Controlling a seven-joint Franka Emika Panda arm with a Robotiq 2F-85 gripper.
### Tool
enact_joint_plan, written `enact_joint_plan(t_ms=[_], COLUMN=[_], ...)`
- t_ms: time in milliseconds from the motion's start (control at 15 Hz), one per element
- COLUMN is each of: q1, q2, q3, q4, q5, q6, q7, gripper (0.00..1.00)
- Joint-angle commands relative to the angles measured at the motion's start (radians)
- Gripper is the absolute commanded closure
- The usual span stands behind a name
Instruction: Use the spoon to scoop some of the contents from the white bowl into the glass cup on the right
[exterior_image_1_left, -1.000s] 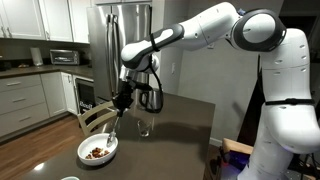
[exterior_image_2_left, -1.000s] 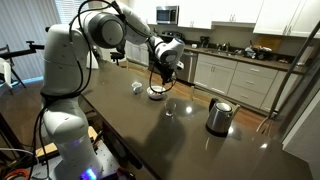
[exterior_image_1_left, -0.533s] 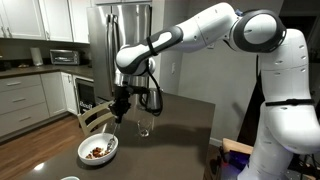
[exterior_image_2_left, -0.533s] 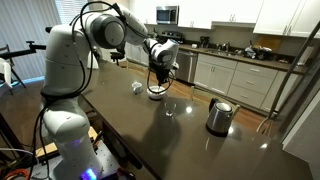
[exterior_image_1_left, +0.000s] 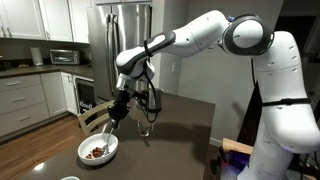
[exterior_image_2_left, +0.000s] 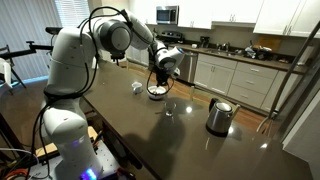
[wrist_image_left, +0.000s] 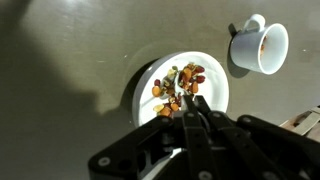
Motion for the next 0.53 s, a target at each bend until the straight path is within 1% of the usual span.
enact_joint_plan(t_ms=[0,467], q1=[-0.056,-0.079], q2=[0.040,0.080], q3=[0.023,0.016], q4=[0.034,0.052], q5=[0.102,0.221], q6=[-0.056,-0.106], q7=[-0.099,-0.191], gripper=[0.94,0.94])
